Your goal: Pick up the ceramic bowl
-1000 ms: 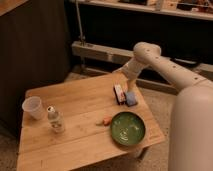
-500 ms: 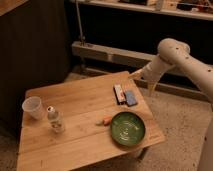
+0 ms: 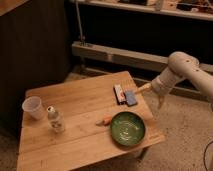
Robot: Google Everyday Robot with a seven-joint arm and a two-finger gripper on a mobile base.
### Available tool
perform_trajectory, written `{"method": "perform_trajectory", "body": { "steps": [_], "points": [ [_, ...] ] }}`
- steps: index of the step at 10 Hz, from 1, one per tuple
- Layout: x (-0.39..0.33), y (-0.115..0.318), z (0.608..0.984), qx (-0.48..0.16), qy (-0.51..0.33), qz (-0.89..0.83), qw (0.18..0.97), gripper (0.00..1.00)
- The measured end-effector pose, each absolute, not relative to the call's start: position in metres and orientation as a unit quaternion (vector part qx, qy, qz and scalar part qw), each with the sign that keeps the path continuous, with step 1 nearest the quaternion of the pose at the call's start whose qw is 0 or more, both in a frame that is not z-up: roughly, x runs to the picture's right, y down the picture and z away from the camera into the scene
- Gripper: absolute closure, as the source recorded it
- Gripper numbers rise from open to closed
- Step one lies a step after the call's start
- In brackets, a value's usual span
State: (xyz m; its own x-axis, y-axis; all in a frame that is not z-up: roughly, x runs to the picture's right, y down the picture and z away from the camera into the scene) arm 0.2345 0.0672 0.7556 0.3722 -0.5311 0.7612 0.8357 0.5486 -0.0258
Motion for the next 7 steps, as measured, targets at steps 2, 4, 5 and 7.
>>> {"method": "perform_trajectory", "body": {
  "steps": [2,4,5,7],
  "points": [
    [0.234,0.067,0.756,-0.21,-0.364,-0.427,0.801,0.2],
    [0.233,0.068,0.756,-0.21,-0.364,-0.428,0.8,0.2],
    [0.233,0.072,0.756,-0.213,-0.368,-0.441,0.79,0.2],
    [0.229,0.088,0.748,-0.201,-0.388,-0.5,0.748,0.2]
  ]
}}
